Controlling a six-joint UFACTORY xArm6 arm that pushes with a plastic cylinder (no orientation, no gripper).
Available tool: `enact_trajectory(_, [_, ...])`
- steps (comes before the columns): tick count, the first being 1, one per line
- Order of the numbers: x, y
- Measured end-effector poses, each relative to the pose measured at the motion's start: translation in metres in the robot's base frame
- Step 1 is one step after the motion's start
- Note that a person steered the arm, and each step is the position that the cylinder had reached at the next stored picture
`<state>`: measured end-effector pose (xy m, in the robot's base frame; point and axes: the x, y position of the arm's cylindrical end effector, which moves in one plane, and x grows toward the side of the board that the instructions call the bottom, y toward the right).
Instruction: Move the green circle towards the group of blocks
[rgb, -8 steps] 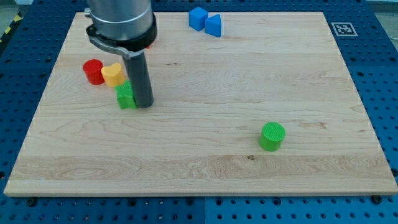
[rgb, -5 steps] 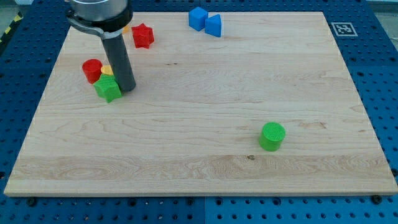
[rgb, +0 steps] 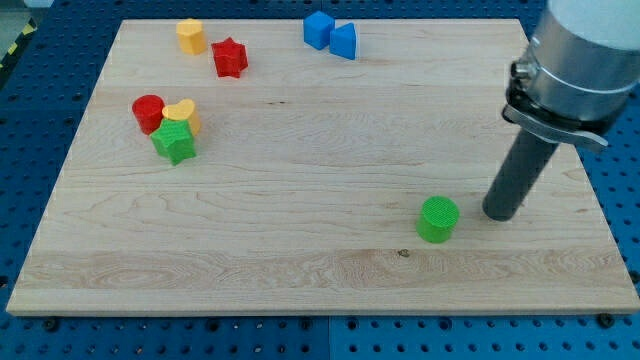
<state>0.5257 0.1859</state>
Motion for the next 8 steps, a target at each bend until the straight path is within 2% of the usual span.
enact_trajectory(2, [0.013, 0.0])
enact_trajectory(4, [0.047, -0.003])
enact_trajectory(5, [0.046, -0.004])
enact_trajectory(8, [0.026, -0.063])
